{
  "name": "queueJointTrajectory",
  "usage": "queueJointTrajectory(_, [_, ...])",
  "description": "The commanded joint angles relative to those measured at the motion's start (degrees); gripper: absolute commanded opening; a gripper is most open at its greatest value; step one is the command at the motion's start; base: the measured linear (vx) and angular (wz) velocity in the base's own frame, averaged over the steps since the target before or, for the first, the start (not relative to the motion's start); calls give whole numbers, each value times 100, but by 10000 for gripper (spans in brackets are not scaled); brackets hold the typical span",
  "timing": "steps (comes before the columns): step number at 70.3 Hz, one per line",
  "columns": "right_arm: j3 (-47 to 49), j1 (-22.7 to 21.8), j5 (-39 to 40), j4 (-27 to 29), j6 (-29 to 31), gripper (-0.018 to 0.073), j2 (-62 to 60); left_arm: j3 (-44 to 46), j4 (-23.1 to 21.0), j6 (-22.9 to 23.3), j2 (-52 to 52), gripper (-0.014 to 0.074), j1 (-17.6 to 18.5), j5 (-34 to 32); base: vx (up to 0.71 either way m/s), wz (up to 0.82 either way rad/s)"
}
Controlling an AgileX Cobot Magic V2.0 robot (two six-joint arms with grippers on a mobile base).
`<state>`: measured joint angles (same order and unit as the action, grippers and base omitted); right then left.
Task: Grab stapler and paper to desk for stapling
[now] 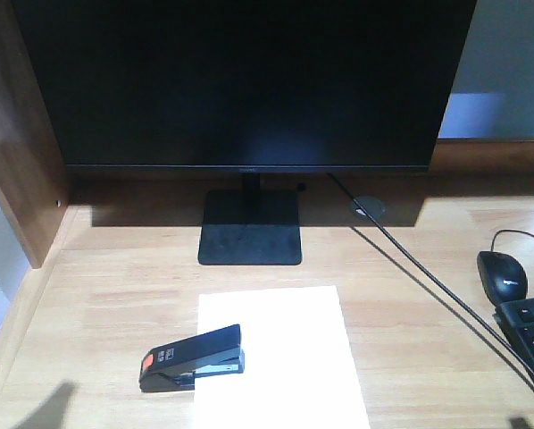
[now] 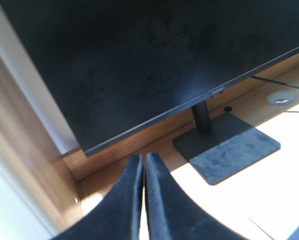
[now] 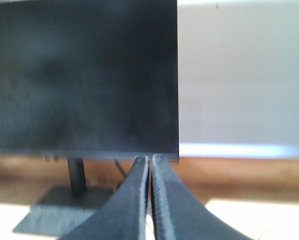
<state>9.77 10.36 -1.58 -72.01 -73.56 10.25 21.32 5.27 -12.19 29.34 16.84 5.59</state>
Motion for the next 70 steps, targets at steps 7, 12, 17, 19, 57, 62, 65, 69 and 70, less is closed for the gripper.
queueJointTrajectory(7, [103, 13, 126, -74, 22, -8, 52, -217, -34, 64, -558, -6, 19, -470, 0, 0])
queueJointTrajectory(12, [103, 13, 126, -74, 22, -8, 52, -231, -34, 64, -658, -6, 19, -394, 0, 0])
queueJointTrajectory(17, [103, 13, 126, -74, 22, -8, 52, -231, -34, 64, -651, -6, 19, -381, 0, 0])
queueJointTrajectory(19, [103, 13, 126, -74, 22, -8, 52, -231, -34, 64, -646, -6, 19, -369, 0, 0])
queueJointTrajectory(57, [103, 13, 125, -74, 22, -8, 52, -231, -34, 64, -639, -6, 19, -320, 0, 0])
queueJointTrajectory(62, [103, 13, 125, -74, 22, -8, 52, -231, -34, 64, -639, -6, 19, -320, 0, 0])
queueJointTrajectory(65, [103, 13, 125, -74, 22, -8, 52, -231, -34, 64, -639, -6, 19, -320, 0, 0])
queueJointTrajectory(69, [103, 13, 125, -74, 22, -8, 52, -231, -34, 64, -639, -6, 19, -320, 0, 0])
queueJointTrajectory(70, [103, 13, 125, -74, 22, -8, 52, -231, -34, 64, -639, -6, 19, -319, 0, 0])
